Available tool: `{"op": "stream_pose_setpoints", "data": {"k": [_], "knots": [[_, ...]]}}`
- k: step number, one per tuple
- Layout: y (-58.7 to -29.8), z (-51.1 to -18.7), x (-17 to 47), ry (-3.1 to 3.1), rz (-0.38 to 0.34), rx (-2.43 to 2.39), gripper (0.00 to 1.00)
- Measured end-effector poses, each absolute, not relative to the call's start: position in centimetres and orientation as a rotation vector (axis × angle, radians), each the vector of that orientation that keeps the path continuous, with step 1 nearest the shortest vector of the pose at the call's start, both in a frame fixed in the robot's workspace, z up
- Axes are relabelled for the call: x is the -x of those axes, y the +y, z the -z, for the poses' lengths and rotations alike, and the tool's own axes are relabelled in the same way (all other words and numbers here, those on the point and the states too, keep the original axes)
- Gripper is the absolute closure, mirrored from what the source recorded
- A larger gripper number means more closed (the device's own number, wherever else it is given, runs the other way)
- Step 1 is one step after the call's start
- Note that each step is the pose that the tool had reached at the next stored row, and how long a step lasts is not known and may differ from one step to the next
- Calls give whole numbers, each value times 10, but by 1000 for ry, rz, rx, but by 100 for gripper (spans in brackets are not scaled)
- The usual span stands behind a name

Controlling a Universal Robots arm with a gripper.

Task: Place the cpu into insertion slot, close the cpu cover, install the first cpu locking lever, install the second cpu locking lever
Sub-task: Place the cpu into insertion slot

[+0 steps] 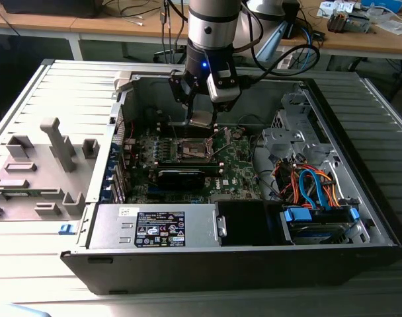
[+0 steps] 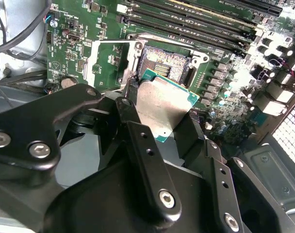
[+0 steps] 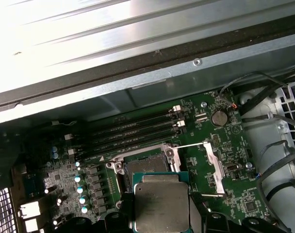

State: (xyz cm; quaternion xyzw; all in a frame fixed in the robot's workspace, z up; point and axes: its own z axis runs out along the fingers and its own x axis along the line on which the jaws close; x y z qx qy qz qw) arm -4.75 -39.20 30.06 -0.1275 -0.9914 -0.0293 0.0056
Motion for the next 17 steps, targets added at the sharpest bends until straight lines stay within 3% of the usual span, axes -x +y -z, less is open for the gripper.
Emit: {"op": "stream_pose_setpoints", "data": {"k": [17], "knots": [[-392, -300, 47, -3100, 92, 429, 45]]}}
